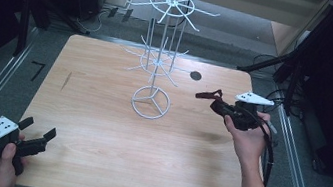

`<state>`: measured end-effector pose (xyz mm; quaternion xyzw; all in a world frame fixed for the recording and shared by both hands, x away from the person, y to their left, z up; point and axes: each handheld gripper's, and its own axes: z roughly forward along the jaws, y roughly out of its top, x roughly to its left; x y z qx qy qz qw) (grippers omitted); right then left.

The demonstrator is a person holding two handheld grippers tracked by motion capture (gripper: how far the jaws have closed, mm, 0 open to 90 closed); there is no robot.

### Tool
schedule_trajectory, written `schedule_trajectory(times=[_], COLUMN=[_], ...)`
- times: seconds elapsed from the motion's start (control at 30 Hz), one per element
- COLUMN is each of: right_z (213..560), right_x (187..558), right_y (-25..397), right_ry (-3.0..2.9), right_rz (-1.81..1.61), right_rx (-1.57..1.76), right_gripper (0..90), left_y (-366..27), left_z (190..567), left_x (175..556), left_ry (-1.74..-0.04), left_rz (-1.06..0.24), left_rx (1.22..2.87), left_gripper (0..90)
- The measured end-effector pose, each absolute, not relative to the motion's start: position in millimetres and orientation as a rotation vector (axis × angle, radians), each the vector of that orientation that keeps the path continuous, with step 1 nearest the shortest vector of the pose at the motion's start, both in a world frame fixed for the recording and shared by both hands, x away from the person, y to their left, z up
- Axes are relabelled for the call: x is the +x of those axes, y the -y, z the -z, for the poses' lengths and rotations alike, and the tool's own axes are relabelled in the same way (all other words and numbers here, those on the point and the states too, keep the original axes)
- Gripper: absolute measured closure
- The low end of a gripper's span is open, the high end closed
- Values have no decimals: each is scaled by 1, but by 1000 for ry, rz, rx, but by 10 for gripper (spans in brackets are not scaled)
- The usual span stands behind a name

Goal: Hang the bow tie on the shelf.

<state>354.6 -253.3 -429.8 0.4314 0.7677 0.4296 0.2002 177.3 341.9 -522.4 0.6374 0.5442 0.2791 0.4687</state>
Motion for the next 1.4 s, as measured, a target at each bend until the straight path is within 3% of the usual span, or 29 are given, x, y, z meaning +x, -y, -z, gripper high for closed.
schedule_trajectory(times=[0.63, 1.4], right_z=[411, 395], right_x=[344, 355], right_y=[222, 179], right_ry=[-1971, -1974], right_rz=[-1415, -1393], right_rx=[1124, 1067], right_gripper=[861, 858], left_y=[-343, -343], left_z=[522, 522], left_x=[177, 177], left_ry=[-1333, -1331], left_rz=[-679, -677], left_rx=[1557, 1552], left_gripper=[68, 68])
